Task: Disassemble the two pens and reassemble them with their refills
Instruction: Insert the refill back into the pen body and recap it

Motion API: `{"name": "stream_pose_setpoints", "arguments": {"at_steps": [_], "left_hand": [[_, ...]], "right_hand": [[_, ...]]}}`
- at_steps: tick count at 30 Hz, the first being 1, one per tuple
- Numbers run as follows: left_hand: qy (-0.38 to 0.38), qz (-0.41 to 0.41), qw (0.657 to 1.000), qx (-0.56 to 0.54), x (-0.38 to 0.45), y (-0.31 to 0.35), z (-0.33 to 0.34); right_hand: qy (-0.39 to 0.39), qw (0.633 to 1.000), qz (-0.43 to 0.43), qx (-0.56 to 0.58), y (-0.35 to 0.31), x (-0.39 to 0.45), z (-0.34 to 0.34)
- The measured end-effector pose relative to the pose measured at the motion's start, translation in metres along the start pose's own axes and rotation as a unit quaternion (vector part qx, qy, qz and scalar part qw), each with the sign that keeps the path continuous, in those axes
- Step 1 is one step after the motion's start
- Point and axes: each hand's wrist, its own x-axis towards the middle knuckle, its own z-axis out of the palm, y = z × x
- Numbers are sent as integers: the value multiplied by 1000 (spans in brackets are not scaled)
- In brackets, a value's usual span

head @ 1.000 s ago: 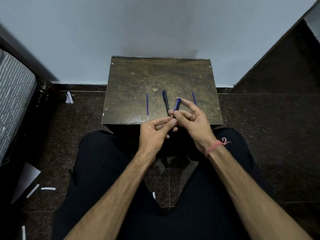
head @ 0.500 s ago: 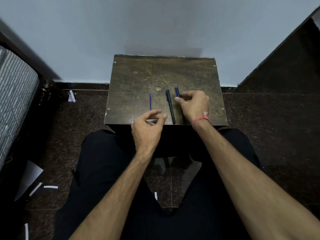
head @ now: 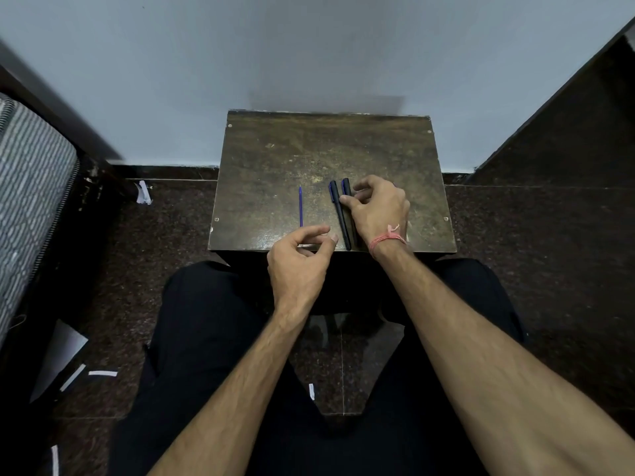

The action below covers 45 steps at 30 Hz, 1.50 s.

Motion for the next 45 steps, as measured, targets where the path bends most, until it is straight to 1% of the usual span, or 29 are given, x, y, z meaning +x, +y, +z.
{"name": "stream_pose_setpoints", "arguments": {"at_steps": [4, 6, 9, 11, 15, 20, 25, 27, 28, 29, 31, 33, 35, 37, 38, 40, 42, 45], "left_hand": [[4, 0, 1000, 4, -2, -1, -1], [7, -1, 1000, 5, -2, -1, -2], [4, -1, 1000, 10, -2, -2, -2], [2, -2, 1000, 14, -3, -3, -2], [-14, 1, 1000, 17, -4, -6, 0], [-27, 7, 1000, 15, -8, -8, 2], [-45, 10, 999, -3, -10, -9, 4], [-55, 7, 998, -14, -10, -10, 4], [-61, 4, 998, -18, -10, -10, 4], [-68, -1, 997, -22, -10, -9, 4], [-84, -6, 996, -32, -10, -8, 4], [-89, -5, 995, -37, -10, -7, 5], [-56, 8, 998, -8, -12, -5, 3], [2, 34, 998, 59, -14, -4, -1], [29, 41, 995, 83, -15, -3, -3], [66, 42, 993, 94, -13, 0, -10], [87, 41, 991, 95, -7, 0, -15], [102, 32, 990, 94, -2, 1, -20]], "right_hand": [[0, 1000, -12, 2, 7, -3, -8], [13, 999, -29, -29, 14, -4, -19], [48, 991, -71, -103, 32, -8, -42], [52, 986, -76, -143, 43, -10, -53], [22, 986, -18, -162, 54, -11, -63], [27, 984, 15, -178, 59, -22, -74], [10, 983, 56, -176, 51, -33, -80], [3, 987, 87, -134, 50, -39, -83], [-3, 991, 110, -79, 49, -42, -84], [-14, 991, 131, 2, 47, -45, -82], [-42, 977, 148, 146, 37, -53, -74], [-75, 966, 147, 199, 24, -59, -62], [-109, 954, 159, 228, 7, -62, -48], [-121, 947, 175, 239, -10, -63, -31], [-117, 953, 172, 220, -18, -63, -23], [-100, 972, 148, 150, -32, -63, -5], [-82, 985, 122, 87, -43, -64, 8], [-70, 993, 93, 6, -48, -59, 20]]}}
